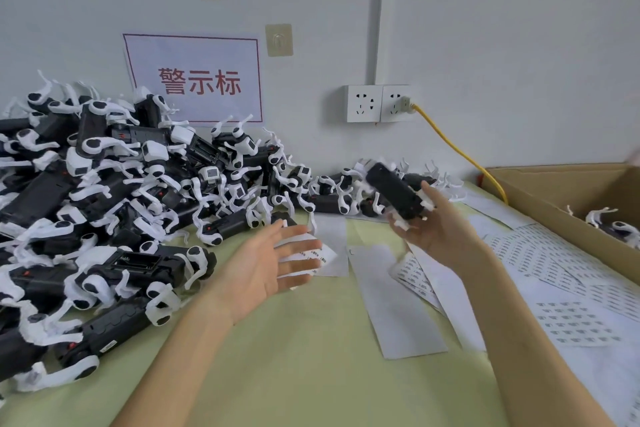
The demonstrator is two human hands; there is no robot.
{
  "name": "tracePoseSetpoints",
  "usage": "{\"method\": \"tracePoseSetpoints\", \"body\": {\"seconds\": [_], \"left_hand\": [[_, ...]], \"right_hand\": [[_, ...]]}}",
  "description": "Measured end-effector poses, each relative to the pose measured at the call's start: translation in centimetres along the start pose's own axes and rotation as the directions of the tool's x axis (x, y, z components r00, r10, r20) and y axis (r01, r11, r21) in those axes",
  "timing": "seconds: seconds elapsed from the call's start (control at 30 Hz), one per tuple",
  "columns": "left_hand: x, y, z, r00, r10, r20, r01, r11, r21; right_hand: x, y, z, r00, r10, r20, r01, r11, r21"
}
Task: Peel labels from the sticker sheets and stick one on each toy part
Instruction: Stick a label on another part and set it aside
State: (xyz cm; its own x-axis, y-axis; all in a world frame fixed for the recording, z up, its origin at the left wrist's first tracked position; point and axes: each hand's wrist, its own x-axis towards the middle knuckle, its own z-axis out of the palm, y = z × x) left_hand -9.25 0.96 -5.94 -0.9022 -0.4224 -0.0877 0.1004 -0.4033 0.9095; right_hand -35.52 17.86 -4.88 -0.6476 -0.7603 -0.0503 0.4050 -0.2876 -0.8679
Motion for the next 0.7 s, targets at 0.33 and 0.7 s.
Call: {"method": "tracePoseSetpoints", "body": {"seconds": [0.33, 0.7], "left_hand": [[-0.1, 0.1, -0.3, 0.950, 0.176, -0.259, -0.219, 0.965, -0.147], [-0.4, 0.4, -1.3, 0.790, 0.037, -0.612, -0.450, 0.714, -0.537]], "right_hand": [[-0.4, -0.5, -4.0, 0.937, -0.186, -0.297, 0.348, 0.594, 0.725], [0.3, 4.7, 5.3, 0.975, -0.078, -0.209, 0.092, 0.994, 0.057]]}}
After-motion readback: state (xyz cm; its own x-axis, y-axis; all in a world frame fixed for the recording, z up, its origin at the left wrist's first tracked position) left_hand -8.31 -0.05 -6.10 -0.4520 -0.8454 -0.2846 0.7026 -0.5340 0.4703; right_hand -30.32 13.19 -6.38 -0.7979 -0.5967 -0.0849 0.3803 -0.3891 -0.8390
